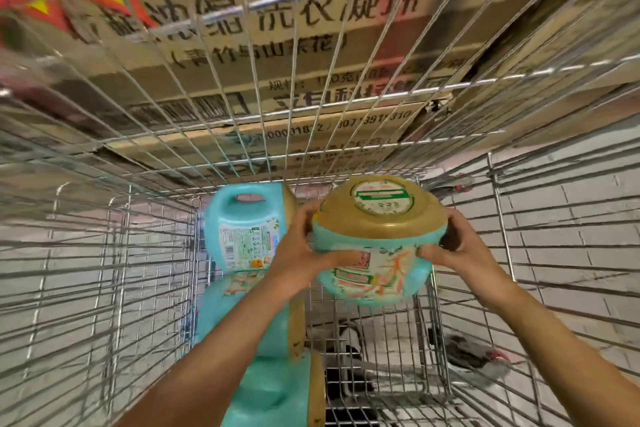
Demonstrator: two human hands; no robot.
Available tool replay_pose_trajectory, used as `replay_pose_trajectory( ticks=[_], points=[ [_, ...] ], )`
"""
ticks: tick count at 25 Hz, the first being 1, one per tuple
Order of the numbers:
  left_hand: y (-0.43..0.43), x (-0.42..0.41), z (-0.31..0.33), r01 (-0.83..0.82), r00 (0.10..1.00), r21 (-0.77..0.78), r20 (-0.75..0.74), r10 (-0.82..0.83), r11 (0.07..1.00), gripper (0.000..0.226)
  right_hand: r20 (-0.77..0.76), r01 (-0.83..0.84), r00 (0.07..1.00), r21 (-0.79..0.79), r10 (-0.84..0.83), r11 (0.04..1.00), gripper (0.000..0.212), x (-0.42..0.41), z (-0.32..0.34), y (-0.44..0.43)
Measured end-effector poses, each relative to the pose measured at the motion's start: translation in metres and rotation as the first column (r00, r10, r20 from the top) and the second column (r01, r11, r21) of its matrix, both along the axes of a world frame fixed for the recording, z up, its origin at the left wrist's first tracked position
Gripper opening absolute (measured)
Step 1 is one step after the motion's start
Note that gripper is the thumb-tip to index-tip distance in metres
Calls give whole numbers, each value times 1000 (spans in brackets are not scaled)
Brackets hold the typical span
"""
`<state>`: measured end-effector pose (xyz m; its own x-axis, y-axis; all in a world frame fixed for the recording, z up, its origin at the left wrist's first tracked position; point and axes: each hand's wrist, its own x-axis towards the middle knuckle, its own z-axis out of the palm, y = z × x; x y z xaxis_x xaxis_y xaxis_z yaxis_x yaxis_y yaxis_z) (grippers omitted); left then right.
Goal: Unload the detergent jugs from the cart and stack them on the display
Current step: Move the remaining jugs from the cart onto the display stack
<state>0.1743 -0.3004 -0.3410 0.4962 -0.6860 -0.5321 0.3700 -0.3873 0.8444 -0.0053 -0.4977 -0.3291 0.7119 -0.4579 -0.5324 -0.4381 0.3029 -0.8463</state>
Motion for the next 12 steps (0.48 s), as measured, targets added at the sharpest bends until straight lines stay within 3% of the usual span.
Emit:
replay_pose_trajectory(
  ticks=[3,6,9,10,12],
  points=[
    [9,3,56,-118,993,-59,10,119,991,88,45,88,995,-21,-87,996,79,18,58,21],
    [21,2,113,-200,976,-94,68,207,975,62,123,146,983,-64,-137,987,70,30,112,50],
    [40,0,170,-309,936,-119,136,324,944,36,159,200,971,-143,-177,969,81,37,166,76],
    [48,-3,187,-341,921,-143,149,361,929,32,169,204,970,-158,-177,966,81,38,184,84],
    [67,-10,225,-381,906,-191,119,406,905,53,214,191,965,-177,-152,966,73,40,220,102]
  ],
)
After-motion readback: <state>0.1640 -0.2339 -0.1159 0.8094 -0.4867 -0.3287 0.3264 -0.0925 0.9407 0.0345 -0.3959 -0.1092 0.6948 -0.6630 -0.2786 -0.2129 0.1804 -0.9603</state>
